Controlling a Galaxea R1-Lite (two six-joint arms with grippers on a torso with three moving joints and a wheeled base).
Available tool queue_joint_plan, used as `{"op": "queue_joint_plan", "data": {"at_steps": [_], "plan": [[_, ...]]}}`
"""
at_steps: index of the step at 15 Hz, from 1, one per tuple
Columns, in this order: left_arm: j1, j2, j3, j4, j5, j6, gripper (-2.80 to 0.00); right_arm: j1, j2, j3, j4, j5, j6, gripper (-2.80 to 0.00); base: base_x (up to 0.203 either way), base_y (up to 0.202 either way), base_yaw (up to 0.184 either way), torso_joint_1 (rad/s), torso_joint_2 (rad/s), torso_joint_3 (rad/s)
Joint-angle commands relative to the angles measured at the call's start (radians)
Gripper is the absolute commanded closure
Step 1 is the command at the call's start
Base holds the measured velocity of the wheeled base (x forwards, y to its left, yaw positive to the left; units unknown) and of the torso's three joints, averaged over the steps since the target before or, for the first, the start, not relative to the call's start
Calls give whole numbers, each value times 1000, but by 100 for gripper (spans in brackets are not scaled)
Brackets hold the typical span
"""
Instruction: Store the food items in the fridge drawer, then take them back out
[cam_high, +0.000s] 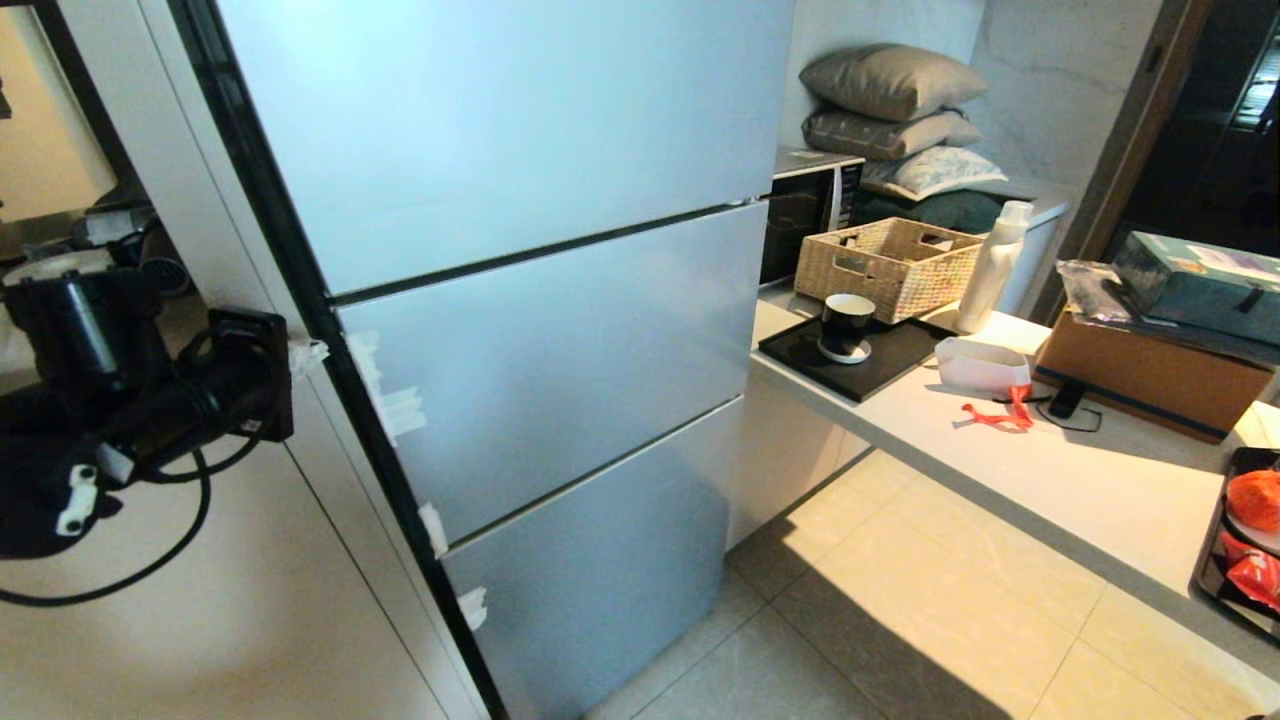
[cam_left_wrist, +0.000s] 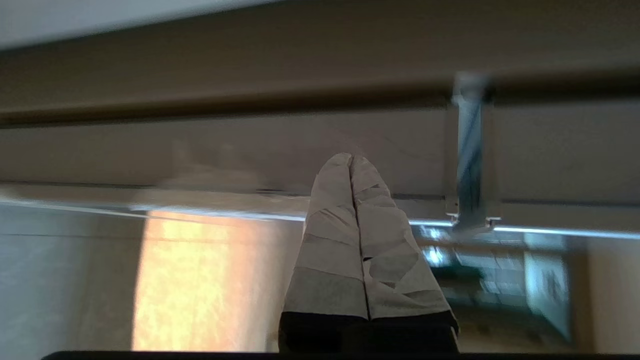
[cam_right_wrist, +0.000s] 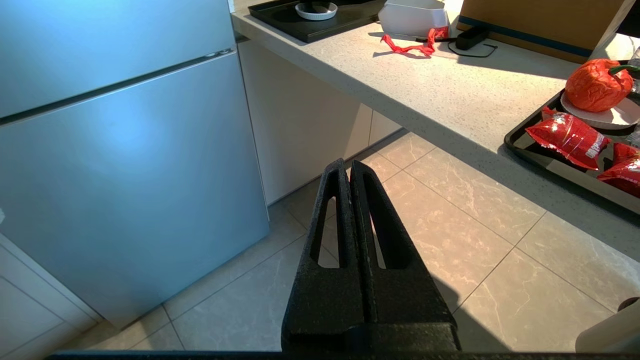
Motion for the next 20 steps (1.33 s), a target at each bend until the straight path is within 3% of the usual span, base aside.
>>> {"op": "queue_joint_plan", "data": {"at_steps": [1,6,10,17,20], "plan": [[-11,41,-10,-24,-15,-6,0,0,3,0,0,0,2,0,0,0,0,0,0,0],[-22,82,-64,-28,-11,-6,0,0,1,2,0,-1,5,0,0,0,0,0,0,0],[-79,72,-47,-26,-15,-5,0,0,3,2,0,-1,5,0,0,0,0,0,0,0],[-146,41,3,-27,-16,-4,0,0,1,2,-2,-1,8,0,0,0,0,0,0,0],[-186,-56,72,-26,-15,-2,0,0,1,2,0,-1,8,0,0,0,0,0,0,0]]}}
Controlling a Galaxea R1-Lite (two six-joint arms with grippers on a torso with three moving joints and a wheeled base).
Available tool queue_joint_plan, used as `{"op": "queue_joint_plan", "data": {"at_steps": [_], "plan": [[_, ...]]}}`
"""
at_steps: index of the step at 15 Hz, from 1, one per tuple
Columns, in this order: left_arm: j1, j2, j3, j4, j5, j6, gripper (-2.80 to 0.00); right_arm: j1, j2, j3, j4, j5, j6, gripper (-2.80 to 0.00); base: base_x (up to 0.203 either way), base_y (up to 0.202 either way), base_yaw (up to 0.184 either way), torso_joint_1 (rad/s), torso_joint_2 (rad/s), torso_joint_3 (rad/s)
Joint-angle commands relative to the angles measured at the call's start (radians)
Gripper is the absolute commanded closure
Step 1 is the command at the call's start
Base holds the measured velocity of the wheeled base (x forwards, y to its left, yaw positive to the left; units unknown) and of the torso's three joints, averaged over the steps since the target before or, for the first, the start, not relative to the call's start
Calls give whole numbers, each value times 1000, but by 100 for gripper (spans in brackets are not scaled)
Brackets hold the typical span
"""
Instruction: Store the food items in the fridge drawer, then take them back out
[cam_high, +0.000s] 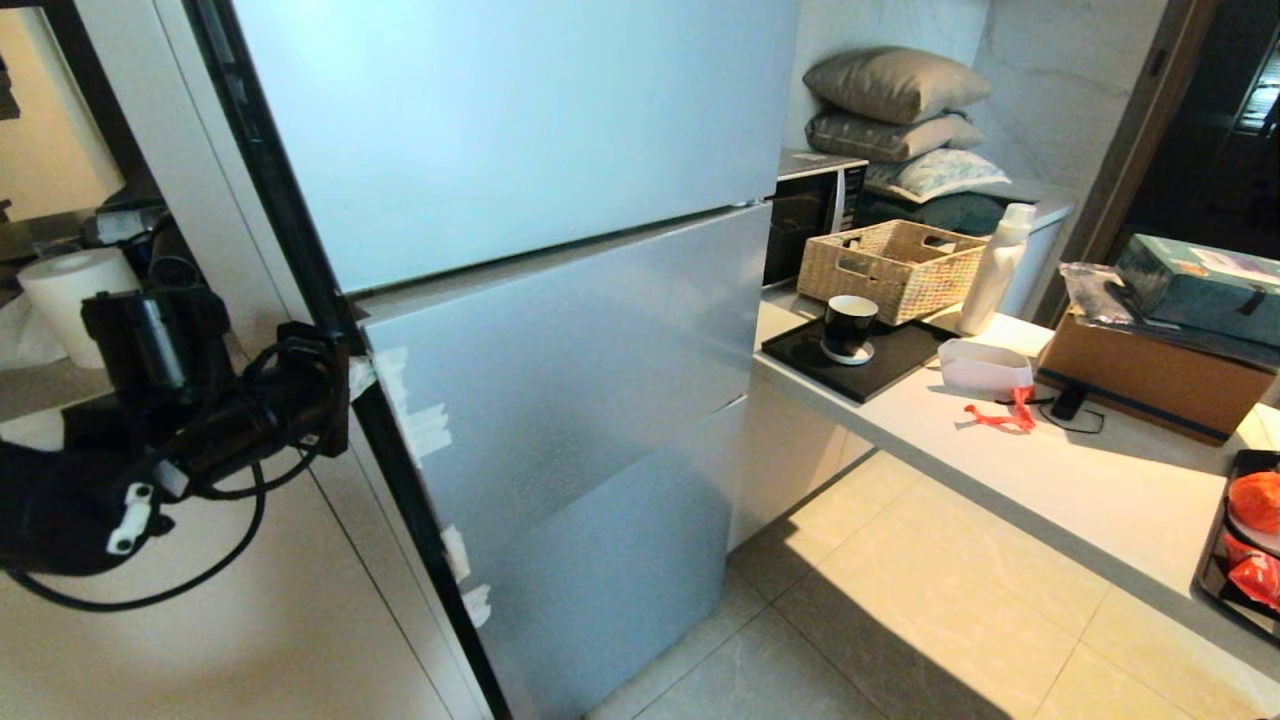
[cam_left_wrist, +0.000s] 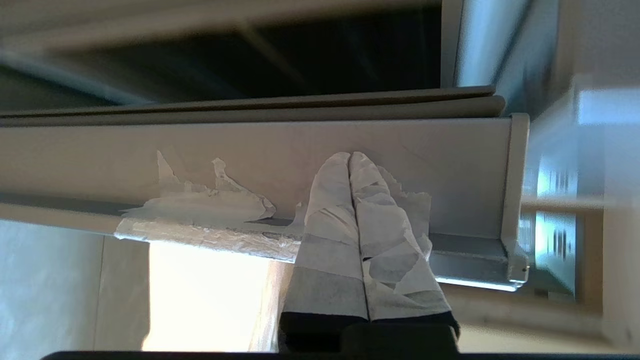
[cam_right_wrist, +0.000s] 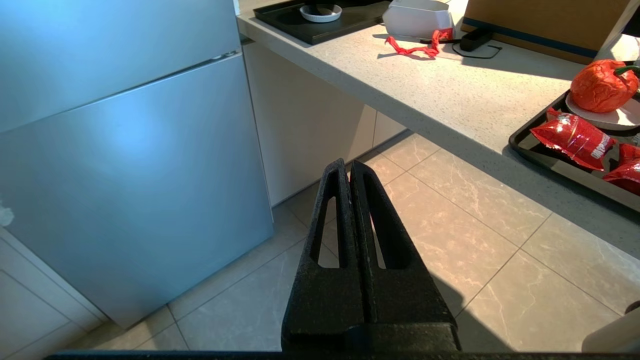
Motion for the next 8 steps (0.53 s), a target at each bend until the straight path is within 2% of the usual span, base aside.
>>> {"op": "queue_joint_plan", "data": {"at_steps": [1,3,6,8], "plan": [[-42,-109,64,-12,-4,-7,0,0,1,0,0,0,0,0,0,0,0,0,0,0],[-86,-164,119,-10,-3,-7,0,0,1,0,1,0,2,0,0,0,0,0,0,0],[-181,-333,259,-4,1,-6,0,0,1,0,1,0,2,0,0,0,0,0,0,0],[-203,-439,339,0,2,-5,0,0,1,0,1,0,2,0,0,0,0,0,0,0]]}}
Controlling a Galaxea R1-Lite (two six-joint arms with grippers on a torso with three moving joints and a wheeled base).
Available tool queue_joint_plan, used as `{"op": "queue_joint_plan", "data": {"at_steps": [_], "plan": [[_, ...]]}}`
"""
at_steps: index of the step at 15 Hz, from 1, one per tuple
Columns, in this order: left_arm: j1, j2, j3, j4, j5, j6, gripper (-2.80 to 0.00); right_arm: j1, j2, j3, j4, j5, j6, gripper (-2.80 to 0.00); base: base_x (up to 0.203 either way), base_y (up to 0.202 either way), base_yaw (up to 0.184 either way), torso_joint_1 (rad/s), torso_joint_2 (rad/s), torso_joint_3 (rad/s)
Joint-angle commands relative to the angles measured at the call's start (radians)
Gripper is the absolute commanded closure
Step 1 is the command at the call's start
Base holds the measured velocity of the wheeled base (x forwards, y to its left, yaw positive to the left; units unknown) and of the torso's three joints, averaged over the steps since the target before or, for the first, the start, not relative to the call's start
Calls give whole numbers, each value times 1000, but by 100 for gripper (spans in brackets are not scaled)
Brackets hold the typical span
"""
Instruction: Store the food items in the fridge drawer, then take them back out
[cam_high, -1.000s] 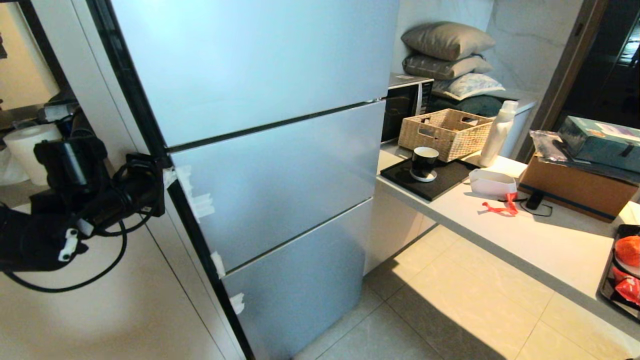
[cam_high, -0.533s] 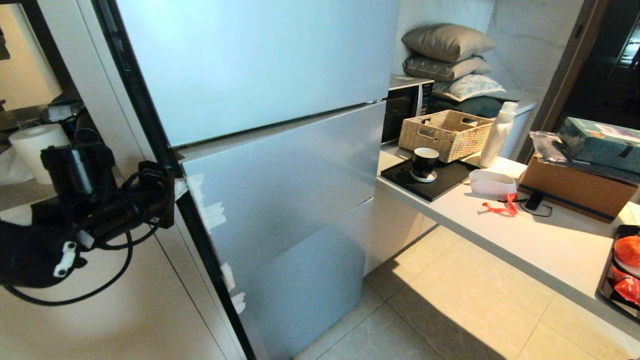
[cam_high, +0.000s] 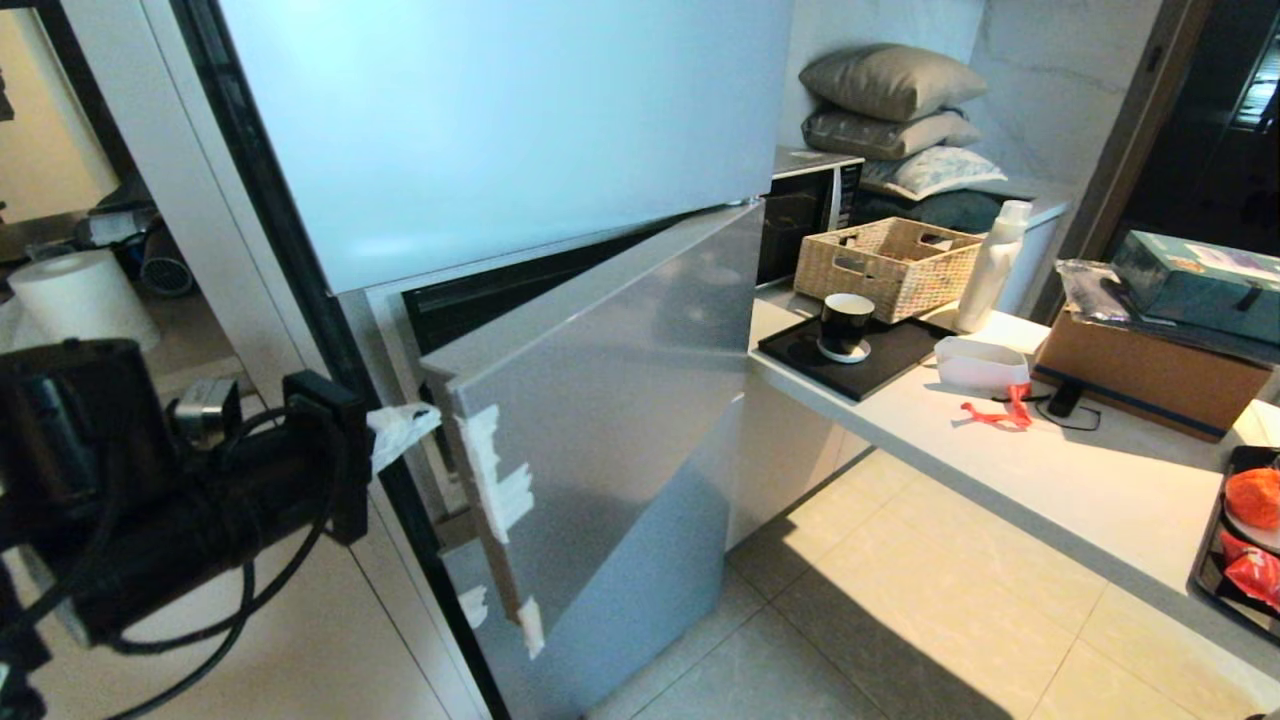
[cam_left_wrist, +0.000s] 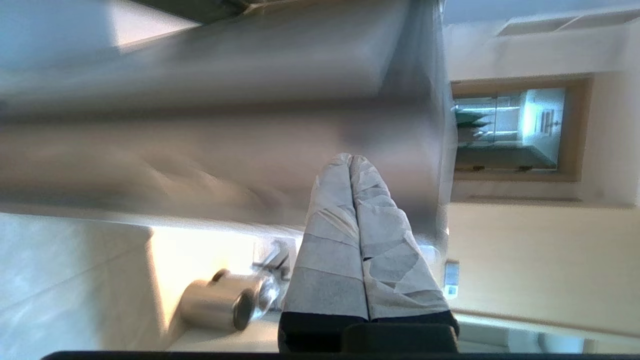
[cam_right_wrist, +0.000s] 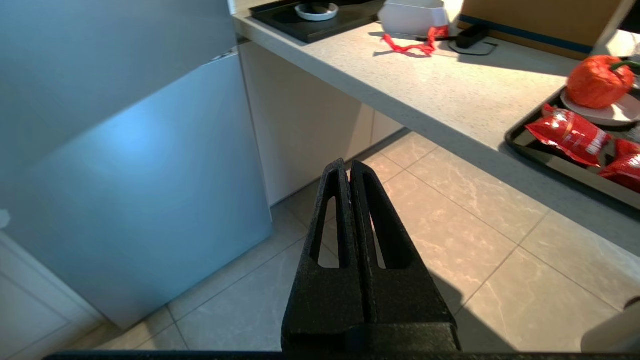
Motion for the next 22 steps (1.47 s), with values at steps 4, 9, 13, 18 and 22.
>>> {"op": "queue_joint_plan", "data": {"at_steps": [4,9,13,18,22], "plan": [[-28,-334,154,97,7,43,0,0,1,0,0,0,0,0,0,0,0,0,0,0],[-37,-656,106,506,21,634,0,0,2,0,0,0,-2,0,0,0,0,0,0,0],[-31,-918,76,867,227,1121,0,0,2,-2,2,1,-15,0,0,0,0,0,0,0],[292,-1094,200,916,410,1245,0,0,1,0,0,7,-20,0,0,0,0,0,0,0],[349,-1142,505,792,95,1342,0,0,1,0,0,4,-17,0,0,0,0,0,0,0]]}}
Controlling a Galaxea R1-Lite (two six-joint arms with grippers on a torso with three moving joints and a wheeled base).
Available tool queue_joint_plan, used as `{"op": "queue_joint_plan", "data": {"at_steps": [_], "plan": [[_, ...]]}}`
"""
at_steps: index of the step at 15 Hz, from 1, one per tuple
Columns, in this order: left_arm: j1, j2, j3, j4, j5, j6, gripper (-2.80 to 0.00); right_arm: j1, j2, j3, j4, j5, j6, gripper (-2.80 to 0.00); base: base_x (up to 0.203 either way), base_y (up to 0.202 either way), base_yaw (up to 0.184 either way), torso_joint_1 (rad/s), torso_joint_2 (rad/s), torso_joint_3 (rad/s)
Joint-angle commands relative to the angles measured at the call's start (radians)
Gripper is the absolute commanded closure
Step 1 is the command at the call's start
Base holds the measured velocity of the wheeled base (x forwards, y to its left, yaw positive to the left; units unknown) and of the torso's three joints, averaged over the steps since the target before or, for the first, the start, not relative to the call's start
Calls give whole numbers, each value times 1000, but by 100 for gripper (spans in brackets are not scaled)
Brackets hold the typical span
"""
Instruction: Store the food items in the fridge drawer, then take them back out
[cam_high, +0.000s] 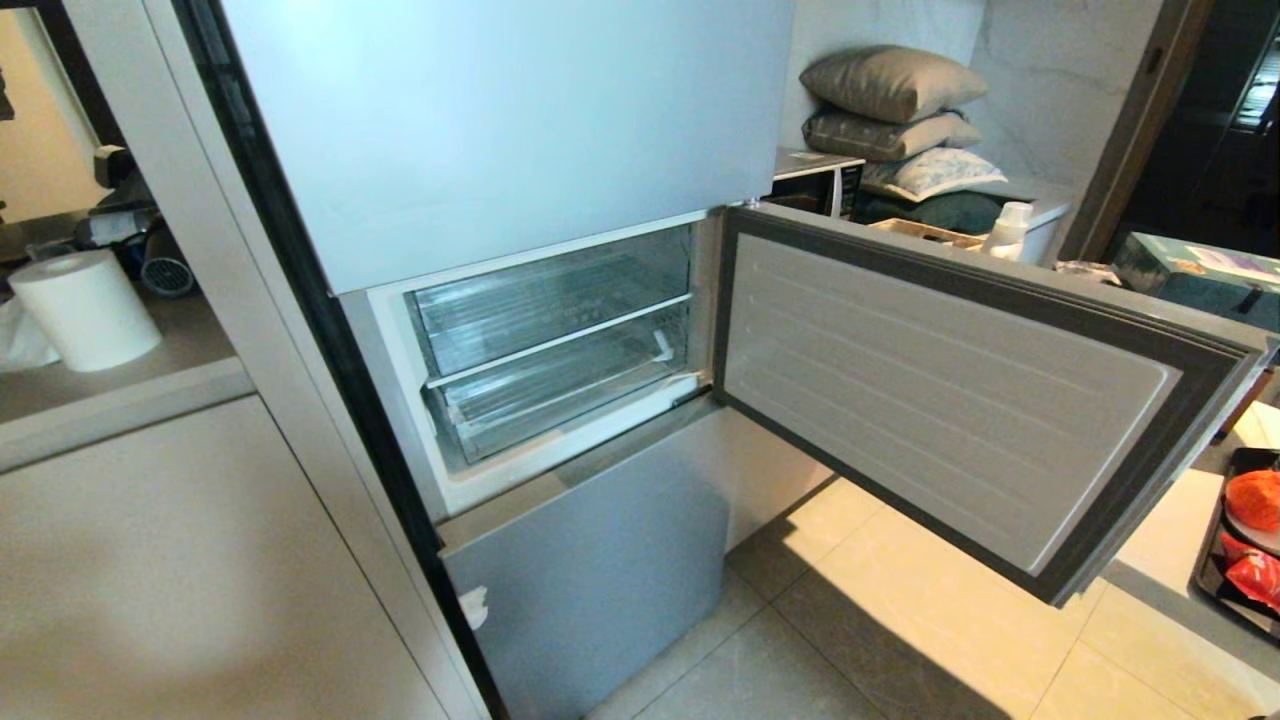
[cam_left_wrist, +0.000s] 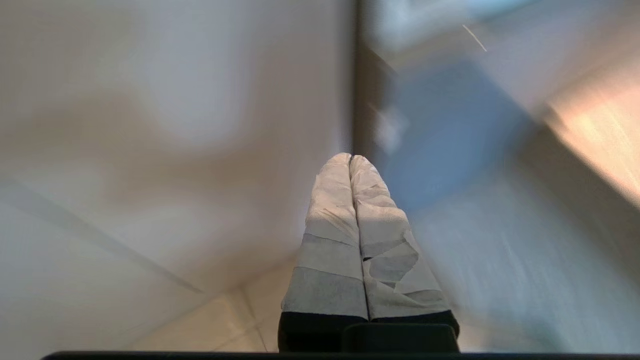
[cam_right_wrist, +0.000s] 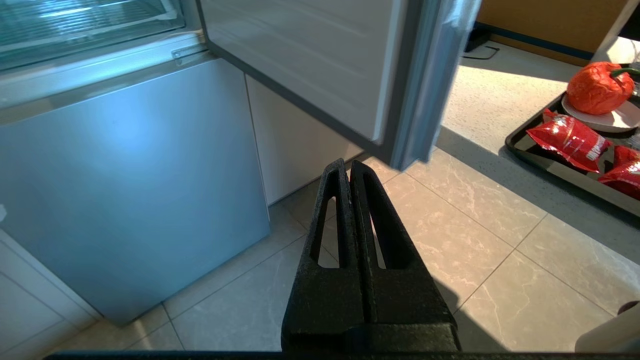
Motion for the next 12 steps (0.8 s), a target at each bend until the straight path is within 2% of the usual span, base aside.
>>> {"op": "queue_joint_plan", "data": {"at_steps": [1,2,3,7,8,10,11,12], "plan": [[-20,-43,133,-65,-201,60,0,0,0,0,0,-1,3,0,0,0,0,0,0,0],[-74,-65,131,-77,-208,83,0,0,1,0,0,-3,4,0,0,0,0,0,0,0],[-90,-82,128,-83,-210,106,0,0,0,0,0,-3,3,0,0,0,0,0,0,0],[-65,-302,128,-94,-224,159,0,0,0,0,0,-3,6,0,0,0,0,0,0,0],[-62,-314,129,-94,-217,148,0,0,1,0,-1,-3,13,0,0,0,0,0,0,0],[-58,-305,129,-91,-178,52,0,0,0,0,0,-4,18,0,0,0,0,0,0,0],[-58,-305,130,-93,-174,54,0,0,0,0,0,-4,18,0,0,0,0,0,0,0],[-58,-305,130,-91,-176,84,0,0,1,0,0,-4,18,0,0,0,0,0,0,0]]}}
